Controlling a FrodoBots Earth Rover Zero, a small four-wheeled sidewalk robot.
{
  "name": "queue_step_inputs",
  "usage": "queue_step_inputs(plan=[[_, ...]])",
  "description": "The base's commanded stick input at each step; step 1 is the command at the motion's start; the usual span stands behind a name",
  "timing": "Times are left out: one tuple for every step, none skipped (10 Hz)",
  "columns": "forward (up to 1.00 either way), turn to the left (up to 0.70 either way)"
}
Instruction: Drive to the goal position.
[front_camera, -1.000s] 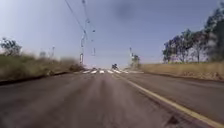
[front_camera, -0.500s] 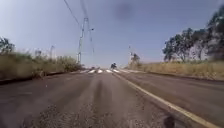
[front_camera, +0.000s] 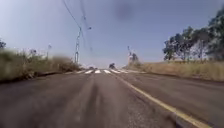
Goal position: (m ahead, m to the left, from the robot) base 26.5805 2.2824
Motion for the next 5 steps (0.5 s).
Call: queue_step_inputs(plan=[[1.0, 0.0], [1.0, 0.0], [1.0, 0.0], [1.0, 0.0], [1.0, 0.02]])
